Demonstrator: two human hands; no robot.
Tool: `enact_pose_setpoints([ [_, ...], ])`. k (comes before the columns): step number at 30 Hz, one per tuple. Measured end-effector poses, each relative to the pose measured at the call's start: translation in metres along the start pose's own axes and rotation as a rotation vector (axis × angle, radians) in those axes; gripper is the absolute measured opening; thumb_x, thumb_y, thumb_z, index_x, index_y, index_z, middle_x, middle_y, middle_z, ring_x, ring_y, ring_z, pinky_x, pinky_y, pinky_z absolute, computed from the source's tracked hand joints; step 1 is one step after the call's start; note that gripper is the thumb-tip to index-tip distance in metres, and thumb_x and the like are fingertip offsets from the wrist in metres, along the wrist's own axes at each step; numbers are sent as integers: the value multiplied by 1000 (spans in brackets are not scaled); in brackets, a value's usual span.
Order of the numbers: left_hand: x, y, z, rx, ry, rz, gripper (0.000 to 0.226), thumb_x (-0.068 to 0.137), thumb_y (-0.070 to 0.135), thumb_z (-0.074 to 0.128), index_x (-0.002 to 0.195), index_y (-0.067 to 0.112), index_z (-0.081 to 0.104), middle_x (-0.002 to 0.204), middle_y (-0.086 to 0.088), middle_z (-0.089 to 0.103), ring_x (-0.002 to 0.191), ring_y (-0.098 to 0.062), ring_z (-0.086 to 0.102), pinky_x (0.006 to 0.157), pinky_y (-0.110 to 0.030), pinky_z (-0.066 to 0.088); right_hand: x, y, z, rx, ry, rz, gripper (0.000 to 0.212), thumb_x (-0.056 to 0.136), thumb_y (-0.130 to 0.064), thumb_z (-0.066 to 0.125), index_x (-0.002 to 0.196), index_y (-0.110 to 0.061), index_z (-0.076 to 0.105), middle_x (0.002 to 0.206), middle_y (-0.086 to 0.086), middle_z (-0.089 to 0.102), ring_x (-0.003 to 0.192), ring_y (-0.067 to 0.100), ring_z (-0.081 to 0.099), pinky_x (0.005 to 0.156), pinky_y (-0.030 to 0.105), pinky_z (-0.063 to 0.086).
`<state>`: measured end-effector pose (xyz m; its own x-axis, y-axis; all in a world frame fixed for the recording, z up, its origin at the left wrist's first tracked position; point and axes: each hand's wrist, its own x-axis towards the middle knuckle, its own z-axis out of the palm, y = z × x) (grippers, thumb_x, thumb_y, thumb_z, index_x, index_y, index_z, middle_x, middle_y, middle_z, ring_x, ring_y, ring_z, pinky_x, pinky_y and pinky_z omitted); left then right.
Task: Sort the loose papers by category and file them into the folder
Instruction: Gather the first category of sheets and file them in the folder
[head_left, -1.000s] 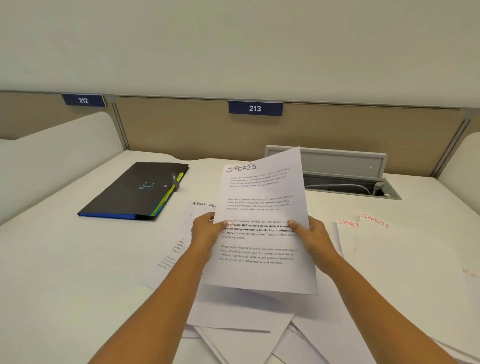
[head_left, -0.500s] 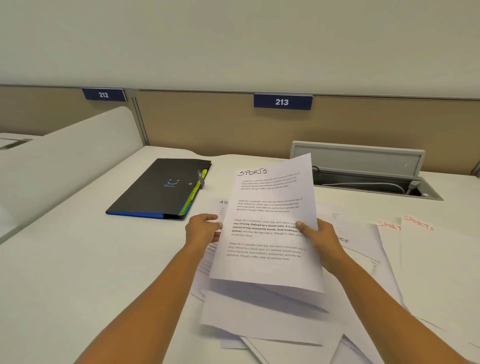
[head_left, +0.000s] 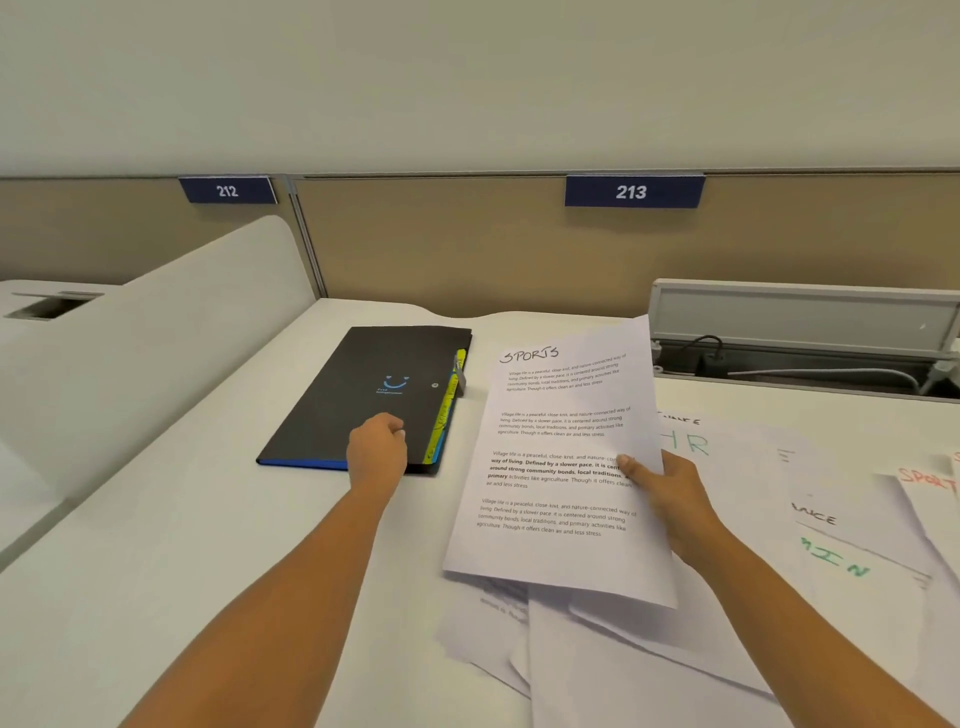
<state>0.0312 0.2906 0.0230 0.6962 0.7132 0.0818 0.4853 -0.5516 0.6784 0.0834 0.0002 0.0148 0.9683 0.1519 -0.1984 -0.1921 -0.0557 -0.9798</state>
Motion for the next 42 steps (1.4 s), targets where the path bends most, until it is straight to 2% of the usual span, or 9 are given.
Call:
enact_pose_setpoints([
  [8, 22, -9, 27, 407, -252, 129, 60, 90, 44, 52, 133, 4, 41, 137, -13, 43, 132, -27, 34, 106, -37, 33, 15, -5, 14, -49, 18, -17, 18, 90, -16, 61, 107, -10, 62, 96, 10, 69, 87, 33, 65, 83, 46, 53],
  [16, 21, -22, 35, 565, -266, 169, 48, 96, 38, 39, 131, 5, 42, 139, -14, 41, 133, -29, 33, 110, -39, 28, 22, -4, 13, -57, 23, 3, 26, 90, -18, 61, 113, -8, 62, 103, 13, 69, 93, 35, 66, 87, 50, 52],
  [19, 15, -30, 32, 531, -238, 182, 47, 95, 43, 40, 126, 8, 48, 129, -9, 49, 123, -25, 43, 102, -36, 40, 23, -4, 12, -46, 17, 8, 27, 90, -17, 61, 115, -7, 61, 104, 13, 68, 93, 34, 65, 86, 48, 52],
  [24, -9, -42, 14, 490, -161, 182, 48, 93, 53, 36, 103, 12, 60, 94, -4, 62, 87, -16, 58, 70, -27, 49, 23, -6, 11, -15, 5, 11, 23, 89, -16, 61, 112, -10, 61, 101, 12, 68, 90, 33, 65, 84, 46, 52],
  [28, -19, -38, -8, 628, -89, 133, 51, 92, 56, 33, 71, 14, 53, 60, 1, 49, 63, -14, 53, 57, -24, 40, 24, -6, 13, -23, 11, 22, 29, 89, -17, 62, 116, -7, 60, 106, 14, 67, 96, 35, 64, 89, 51, 51],
  [31, -19, -34, -17, 685, -69, 117, 48, 91, 55, 37, 67, 15, 47, 57, 2, 42, 61, -14, 50, 59, -25, 40, 25, -7, 13, -18, 5, 32, 30, 89, -17, 62, 117, -6, 60, 107, 15, 67, 96, 36, 64, 89, 51, 50],
  [37, -22, -12, -7, 475, -35, 214, 34, 96, 41, 39, 101, 15, 62, 92, -2, 66, 86, -19, 62, 70, -28, 44, 30, -11, 4, -4, -7, 45, 25, 89, -13, 61, 113, -7, 60, 94, 10, 67, 79, 29, 63, 79, 42, 53],
  [39, -22, -6, 7, 304, -106, 231, 39, 96, 39, 39, 124, 15, 53, 115, -4, 63, 106, -22, 58, 81, -31, 44, 32, -12, 1, 17, -4, 48, 21, 89, -12, 61, 110, -8, 60, 89, 6, 67, 76, 27, 63, 73, 37, 53],
  [42, -21, 1, 29, 207, -297, 298, 50, 96, 41, 39, 137, 12, 37, 140, -8, 43, 134, -26, 35, 106, -44, 31, 33, -12, -4, 42, 6, 64, 19, 89, -13, 61, 107, -9, 60, 89, 6, 67, 76, 27, 63, 71, 36, 53],
])
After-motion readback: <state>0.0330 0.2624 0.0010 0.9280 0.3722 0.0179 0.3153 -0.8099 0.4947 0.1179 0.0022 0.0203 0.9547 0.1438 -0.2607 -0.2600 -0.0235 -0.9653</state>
